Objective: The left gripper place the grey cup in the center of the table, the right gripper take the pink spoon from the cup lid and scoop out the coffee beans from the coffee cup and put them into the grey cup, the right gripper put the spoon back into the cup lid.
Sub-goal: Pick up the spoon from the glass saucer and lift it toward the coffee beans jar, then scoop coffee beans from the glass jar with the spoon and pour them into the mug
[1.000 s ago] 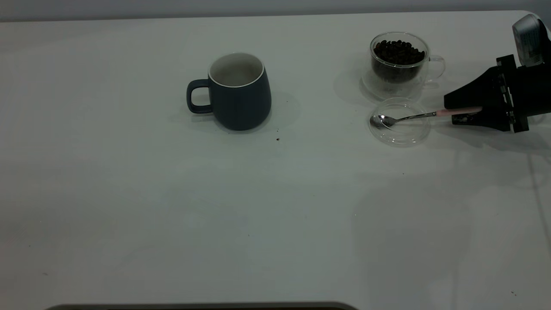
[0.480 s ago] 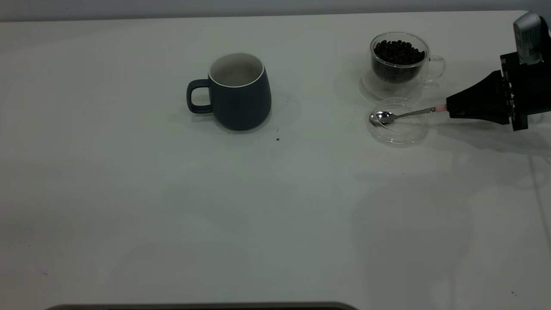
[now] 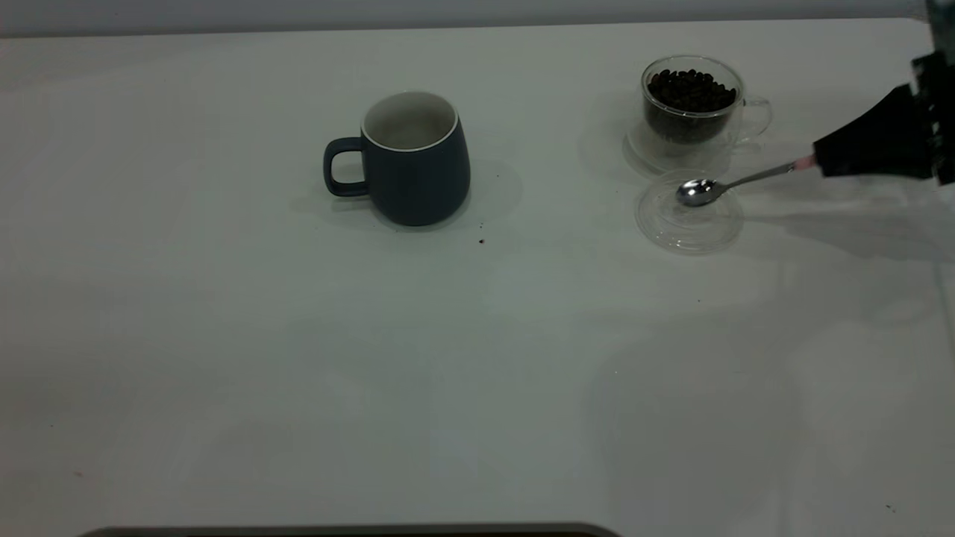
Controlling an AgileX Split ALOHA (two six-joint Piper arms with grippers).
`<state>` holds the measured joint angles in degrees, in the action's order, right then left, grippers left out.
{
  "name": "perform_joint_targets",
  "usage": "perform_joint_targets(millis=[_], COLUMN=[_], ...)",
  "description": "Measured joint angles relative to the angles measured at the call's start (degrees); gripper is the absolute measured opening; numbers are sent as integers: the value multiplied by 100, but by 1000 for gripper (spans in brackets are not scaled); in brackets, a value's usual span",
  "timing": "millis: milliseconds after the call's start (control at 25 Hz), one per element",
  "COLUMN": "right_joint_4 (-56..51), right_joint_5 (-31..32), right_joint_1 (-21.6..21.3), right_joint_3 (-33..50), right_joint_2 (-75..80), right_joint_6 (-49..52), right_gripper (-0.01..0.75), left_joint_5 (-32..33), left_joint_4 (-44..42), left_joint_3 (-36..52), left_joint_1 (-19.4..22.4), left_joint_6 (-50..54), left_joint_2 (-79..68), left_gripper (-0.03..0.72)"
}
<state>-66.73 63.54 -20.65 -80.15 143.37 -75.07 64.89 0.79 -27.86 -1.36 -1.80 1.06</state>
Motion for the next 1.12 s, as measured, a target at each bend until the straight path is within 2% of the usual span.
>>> perform_joint_targets(millis=[200,400,560,760,1120], right_joint_4=[-28,-630,-731,-904,-1030], right_joint_5=[220,222,-469,-1204,-1293], right_joint_1=[0,125,339,371,440], right_joint_3=[0,-112,-206,-212,-214], right_joint_2=[-741,-1132,-1035,-771,-556], right_joint_6=[190,200,200,200,195], right_gripper=[98,98,98,98,98], left_joint_5=[0,0,0,0,1], left_joint_4=[0,0,0,0,0], left_joint_3=[0,0,0,0,0], left_joint_1=[0,0,0,0,0], left_joint_6=[0,0,0,16,17], left_joint_2=[0,0,0,0,0], left_gripper=[565,565,565,565,565])
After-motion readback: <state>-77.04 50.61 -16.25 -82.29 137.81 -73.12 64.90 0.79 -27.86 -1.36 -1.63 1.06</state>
